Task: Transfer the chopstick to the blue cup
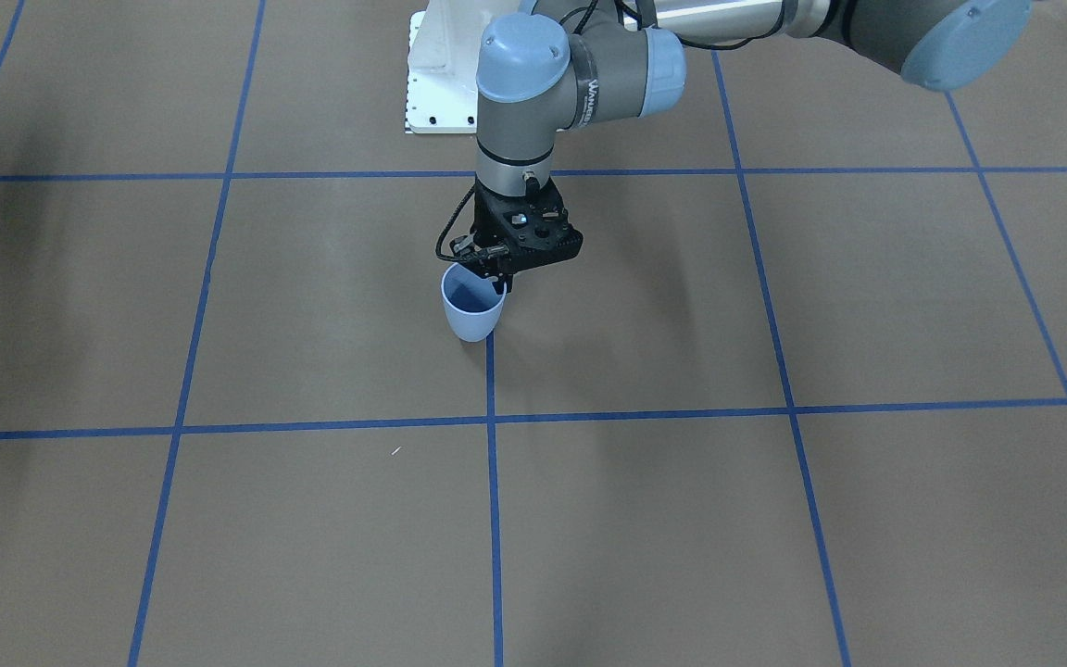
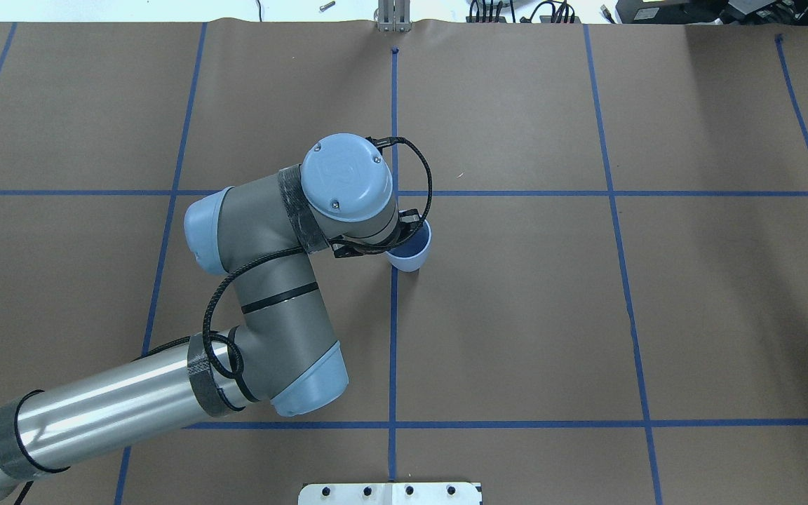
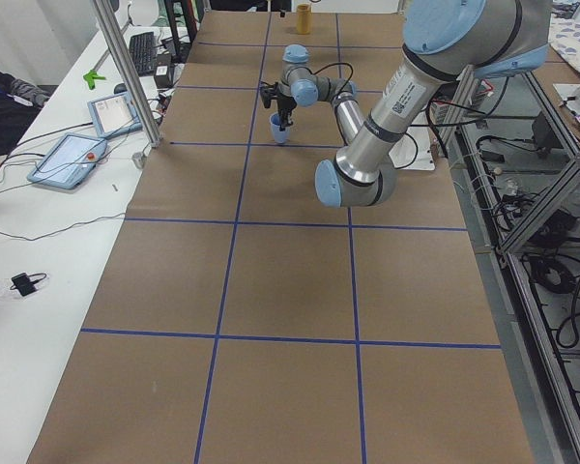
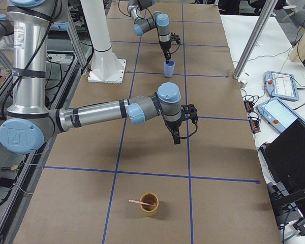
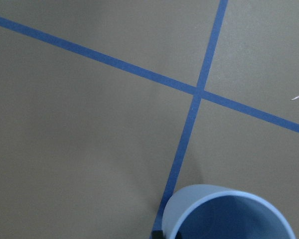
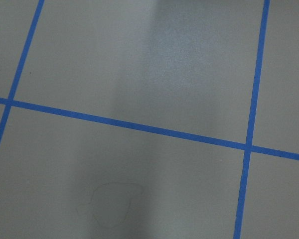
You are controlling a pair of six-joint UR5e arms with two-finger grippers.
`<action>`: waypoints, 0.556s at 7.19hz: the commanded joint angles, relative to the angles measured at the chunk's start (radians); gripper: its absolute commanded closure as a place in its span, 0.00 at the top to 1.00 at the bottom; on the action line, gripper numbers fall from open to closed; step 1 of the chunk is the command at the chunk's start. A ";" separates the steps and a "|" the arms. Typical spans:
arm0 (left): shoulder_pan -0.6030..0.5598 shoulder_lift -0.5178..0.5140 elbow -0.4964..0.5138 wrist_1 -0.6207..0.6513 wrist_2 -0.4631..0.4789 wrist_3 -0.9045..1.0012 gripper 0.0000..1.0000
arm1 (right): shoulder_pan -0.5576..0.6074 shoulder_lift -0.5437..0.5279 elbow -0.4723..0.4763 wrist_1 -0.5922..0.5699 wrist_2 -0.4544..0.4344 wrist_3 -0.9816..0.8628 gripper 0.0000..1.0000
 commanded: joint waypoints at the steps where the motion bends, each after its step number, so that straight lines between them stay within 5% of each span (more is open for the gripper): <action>1: -0.001 0.011 -0.002 0.002 0.010 0.055 0.00 | 0.000 0.000 -0.004 0.000 0.000 0.000 1.00; 2: -0.001 0.016 -0.003 0.000 0.010 0.063 0.00 | 0.000 0.000 -0.004 0.000 0.000 0.000 1.00; 3: -0.003 0.017 -0.005 0.000 0.010 0.115 0.41 | 0.000 0.000 -0.004 0.000 0.000 0.000 1.00; 4: -0.004 0.019 -0.010 0.003 0.010 0.163 0.60 | 0.000 0.003 -0.004 0.000 0.000 0.000 1.00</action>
